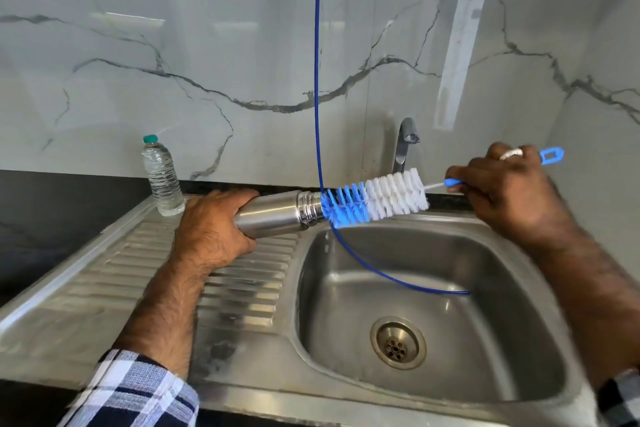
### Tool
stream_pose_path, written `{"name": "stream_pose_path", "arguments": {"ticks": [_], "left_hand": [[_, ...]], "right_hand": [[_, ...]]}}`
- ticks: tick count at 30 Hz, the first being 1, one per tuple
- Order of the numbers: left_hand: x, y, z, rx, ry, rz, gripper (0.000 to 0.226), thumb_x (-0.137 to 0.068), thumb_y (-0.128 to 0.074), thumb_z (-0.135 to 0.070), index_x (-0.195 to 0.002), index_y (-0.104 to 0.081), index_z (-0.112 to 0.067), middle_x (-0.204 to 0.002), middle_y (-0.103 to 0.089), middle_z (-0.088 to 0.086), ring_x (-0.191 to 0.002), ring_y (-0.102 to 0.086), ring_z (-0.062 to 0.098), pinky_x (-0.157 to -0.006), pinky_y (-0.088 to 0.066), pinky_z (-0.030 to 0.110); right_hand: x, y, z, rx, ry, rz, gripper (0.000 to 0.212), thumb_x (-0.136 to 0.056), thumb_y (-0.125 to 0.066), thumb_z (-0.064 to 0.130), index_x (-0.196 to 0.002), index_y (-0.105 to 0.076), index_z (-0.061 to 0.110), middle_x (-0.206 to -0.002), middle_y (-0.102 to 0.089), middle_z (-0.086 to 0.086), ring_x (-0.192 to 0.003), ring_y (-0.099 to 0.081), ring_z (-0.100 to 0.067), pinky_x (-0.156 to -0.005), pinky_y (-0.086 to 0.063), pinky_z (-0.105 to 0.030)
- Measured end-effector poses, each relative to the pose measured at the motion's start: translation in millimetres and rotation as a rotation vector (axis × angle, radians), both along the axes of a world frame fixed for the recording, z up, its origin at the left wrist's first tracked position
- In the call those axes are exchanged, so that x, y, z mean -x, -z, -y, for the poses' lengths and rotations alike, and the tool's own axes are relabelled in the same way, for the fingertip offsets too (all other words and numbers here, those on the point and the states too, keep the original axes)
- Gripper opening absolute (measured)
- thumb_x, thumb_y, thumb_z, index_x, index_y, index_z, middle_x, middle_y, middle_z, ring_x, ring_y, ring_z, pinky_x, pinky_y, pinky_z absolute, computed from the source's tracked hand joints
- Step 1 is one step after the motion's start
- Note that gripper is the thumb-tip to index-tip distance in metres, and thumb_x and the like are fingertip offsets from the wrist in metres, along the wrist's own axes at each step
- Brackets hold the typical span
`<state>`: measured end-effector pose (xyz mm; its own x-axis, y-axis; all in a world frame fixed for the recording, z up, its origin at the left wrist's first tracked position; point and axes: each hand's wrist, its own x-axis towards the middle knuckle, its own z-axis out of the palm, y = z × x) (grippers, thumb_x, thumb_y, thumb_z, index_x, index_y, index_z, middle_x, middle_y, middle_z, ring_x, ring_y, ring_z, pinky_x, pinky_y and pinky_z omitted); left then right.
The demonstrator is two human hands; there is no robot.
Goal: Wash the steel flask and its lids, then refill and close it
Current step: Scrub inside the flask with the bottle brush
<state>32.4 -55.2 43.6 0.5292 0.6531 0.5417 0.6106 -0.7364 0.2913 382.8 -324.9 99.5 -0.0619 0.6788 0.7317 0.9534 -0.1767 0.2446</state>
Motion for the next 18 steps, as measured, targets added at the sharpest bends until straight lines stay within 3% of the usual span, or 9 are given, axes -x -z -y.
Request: {"name": "stream_pose_path", "arguments": {"ticks": [4,7,9,14,18], "left_hand": [[-1,1,-3,0.091,0.001,0.087,0.09,-0.049,-0.1,-0.029,-0.132,-0.065,-0.039,-0.108,-0.068,-0.01,-0.094,-0.064,0.019,-0.085,-0.057,0.036],[10,2,-11,0.081,-0.048,0.082,0.092,-0.048,-0.1,-0.032,-0.132,-0.064,-0.041,-0.11,-0.071,-0.01,-0.094,-0.064,0.018,-0.087,-0.058,0.04],[16,1,-14,0.069,-0.071,0.1,0.093,-0.047,-0.101,-0.034,-0.133,-0.065,-0.041,-0.111,-0.072,-0.01,-0.095,-0.065,0.018,-0.088,-0.057,0.04],[15,5,-14,0.122,-0.095,0.115,0.088,-0.05,-0.102,-0.029,-0.129,-0.066,-0.037,-0.107,-0.072,-0.008,-0.092,-0.064,0.019,-0.085,-0.058,0.037],[16,8,-20,0.235,-0.135,0.205,0.084,-0.05,-0.103,-0.033,-0.125,-0.065,-0.036,-0.098,-0.07,-0.009,-0.085,-0.068,0.02,-0.081,-0.061,0.039]], "right_hand": [[3,-56,2,0.163,-0.017,-0.096,0.022,-0.103,-0.064,0.036,-0.098,-0.081,0.023,-0.074,-0.073,0.004,-0.072,-0.067,-0.033,-0.073,-0.046,-0.039],[3,-65,2,0.319,0.121,-0.186,0.031,-0.104,-0.059,0.046,-0.083,-0.071,0.026,-0.061,-0.055,0.014,-0.071,-0.057,-0.026,-0.067,-0.04,-0.035],[6,-68,0,0.394,0.173,-0.252,0.034,-0.104,-0.057,0.049,-0.084,-0.07,0.026,-0.066,-0.058,0.015,-0.075,-0.056,-0.023,-0.069,-0.037,-0.035],[12,-98,7,0.319,0.22,-0.314,0.025,-0.101,-0.066,0.045,-0.114,-0.081,0.031,-0.104,-0.08,0.0,-0.094,-0.067,-0.028,-0.083,-0.05,-0.039],[1,-93,16,0.194,0.286,-0.447,0.026,-0.099,-0.069,0.047,-0.114,-0.082,0.03,-0.095,-0.077,-0.005,-0.094,-0.069,-0.034,-0.088,-0.056,-0.044]]}}
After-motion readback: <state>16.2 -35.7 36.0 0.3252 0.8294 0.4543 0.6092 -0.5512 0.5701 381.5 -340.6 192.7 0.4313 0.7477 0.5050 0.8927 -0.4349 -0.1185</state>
